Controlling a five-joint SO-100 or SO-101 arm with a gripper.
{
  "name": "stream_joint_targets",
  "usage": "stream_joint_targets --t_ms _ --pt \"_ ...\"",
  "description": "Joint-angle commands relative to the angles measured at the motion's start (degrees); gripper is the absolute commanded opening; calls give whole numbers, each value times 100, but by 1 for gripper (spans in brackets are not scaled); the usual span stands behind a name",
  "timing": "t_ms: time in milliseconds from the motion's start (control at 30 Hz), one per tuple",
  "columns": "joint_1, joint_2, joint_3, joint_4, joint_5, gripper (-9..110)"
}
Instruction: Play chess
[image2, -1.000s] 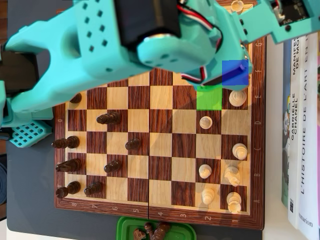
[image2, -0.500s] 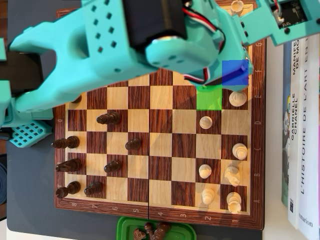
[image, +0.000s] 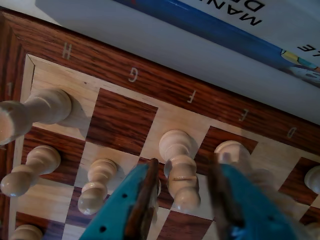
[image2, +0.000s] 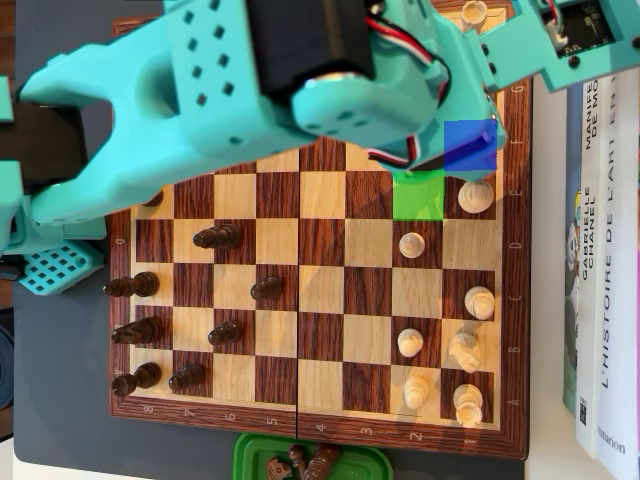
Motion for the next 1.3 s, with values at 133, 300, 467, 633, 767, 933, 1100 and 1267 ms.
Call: stream_joint_targets --t_ms 133,300,467,633,767,933,1100,1267 --pt "79 88 -202 -26 -35 8" --pt "88 79 -202 -26 -35 8" --pt "88 62 -193 -18 -35 4" --pt "97 88 -193 -18 -35 3" --pt "88 123 -193 -18 -35 3" --pt "88 325 -185 -9 -35 3" --pt "88 773 62 35 -35 3" --pt "123 1406 729 9 -35 3"
